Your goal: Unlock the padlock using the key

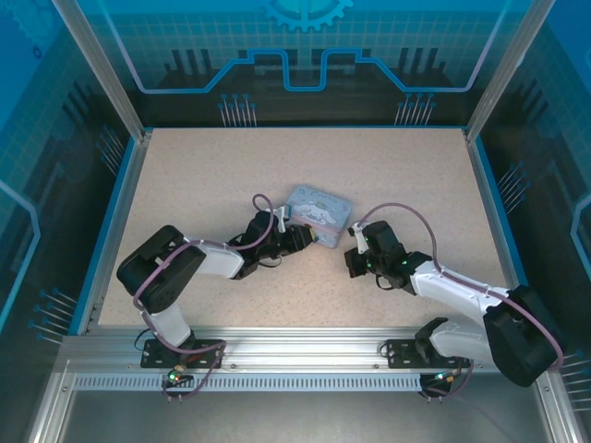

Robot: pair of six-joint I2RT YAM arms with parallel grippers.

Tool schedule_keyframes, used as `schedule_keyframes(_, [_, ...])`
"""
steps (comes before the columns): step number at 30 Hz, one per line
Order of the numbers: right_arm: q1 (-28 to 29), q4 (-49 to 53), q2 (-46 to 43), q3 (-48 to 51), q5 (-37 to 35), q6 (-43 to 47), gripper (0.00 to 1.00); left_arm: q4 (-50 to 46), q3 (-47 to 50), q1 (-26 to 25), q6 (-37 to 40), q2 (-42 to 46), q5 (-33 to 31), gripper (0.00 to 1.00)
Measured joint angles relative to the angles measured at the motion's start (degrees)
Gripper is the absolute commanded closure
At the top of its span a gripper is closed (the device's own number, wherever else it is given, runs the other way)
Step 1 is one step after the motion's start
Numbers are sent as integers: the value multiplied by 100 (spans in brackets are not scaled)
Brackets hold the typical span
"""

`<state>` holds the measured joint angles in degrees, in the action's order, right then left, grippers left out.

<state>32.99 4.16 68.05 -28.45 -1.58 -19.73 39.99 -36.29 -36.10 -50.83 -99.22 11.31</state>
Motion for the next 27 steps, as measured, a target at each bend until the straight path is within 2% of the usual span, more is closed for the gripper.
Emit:
schedule_keyframes(10, [264, -76, 162, -284, -149, 223, 100, -131, 0, 63, 13, -127, -61, 71])
schedule_keyframes(18, [273, -236, 260, -560, -31, 284, 100, -249, 2, 490, 271, -129, -57, 70])
schedule_keyframes(27, [264, -820, 1497, -1543, 697, -343, 100, -245, 35, 800, 470, -223, 103, 69])
